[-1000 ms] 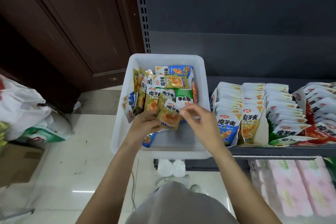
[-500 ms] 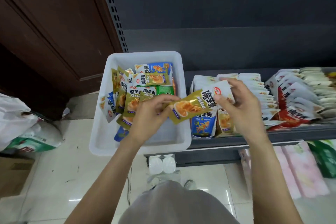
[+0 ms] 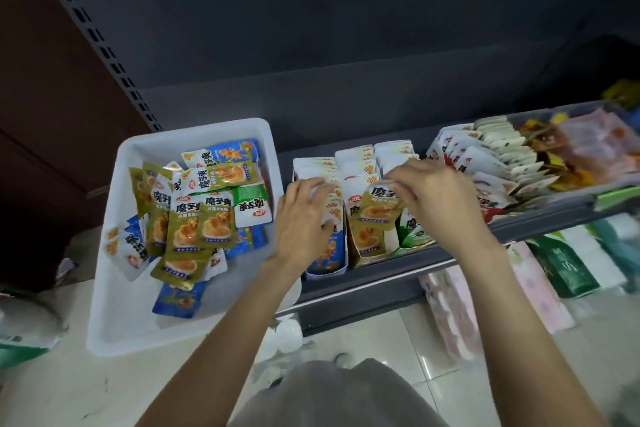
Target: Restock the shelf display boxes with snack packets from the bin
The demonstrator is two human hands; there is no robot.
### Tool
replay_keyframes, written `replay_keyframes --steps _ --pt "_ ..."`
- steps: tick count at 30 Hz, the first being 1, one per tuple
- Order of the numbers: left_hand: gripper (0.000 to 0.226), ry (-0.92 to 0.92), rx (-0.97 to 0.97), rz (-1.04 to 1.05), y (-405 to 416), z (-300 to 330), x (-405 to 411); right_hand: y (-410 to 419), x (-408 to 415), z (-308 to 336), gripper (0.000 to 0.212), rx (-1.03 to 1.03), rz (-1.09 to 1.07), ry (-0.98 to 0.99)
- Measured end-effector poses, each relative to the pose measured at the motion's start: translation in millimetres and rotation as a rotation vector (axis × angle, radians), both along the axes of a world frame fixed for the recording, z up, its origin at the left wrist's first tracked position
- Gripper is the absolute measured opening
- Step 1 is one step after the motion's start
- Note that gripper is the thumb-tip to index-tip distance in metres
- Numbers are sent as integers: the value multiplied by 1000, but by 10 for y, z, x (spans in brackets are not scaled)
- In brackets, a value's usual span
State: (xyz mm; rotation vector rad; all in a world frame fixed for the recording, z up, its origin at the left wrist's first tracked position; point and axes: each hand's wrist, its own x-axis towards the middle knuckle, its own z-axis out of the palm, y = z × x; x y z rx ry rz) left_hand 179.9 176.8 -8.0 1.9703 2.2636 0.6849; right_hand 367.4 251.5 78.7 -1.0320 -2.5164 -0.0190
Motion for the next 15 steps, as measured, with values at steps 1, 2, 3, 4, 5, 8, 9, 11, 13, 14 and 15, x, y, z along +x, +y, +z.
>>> replay_keyframes --steps 1,2,3,4,5,8,9,11,13,14,15 --pt "57 8 11 -4 -3 -7 -14 44 -88 -74 7 -4 2 -63" --pt "56 13 15 -9 -1 -8 -22 90 -167 -158 9 -1 3 -128" --pt "55 15 11 -12 2 -4 -24 131 -235 -242 11 -4 5 -200" --pt "55 16 -1 -14 6 -3 -22 169 -289 -327 12 -14 11 -256" --pt "54 16 -15 -14 11 -1 -20 199 -332 -387 12 -32 16 -292" --pt "51 2 -18 -24 14 4 -29 250 -375 -511 12 -38 -1 -271" --pt "48 -14 2 -31 8 7 -36 260 -367 -529 14 -39 -22 -214" --pt "42 -69 93 -18 -28 24 -56 240 -332 -512 17 -58 -60 -38" --pt "33 -146 220 48 -114 77 -107 150 -298 -418 14 -123 -80 199" --pt "31 -182 283 95 -177 109 -153 77 -298 -349 14 -177 -81 330" --pt "29 -213 341 143 -251 125 -221 -17 -318 -269 14 -233 -75 446"
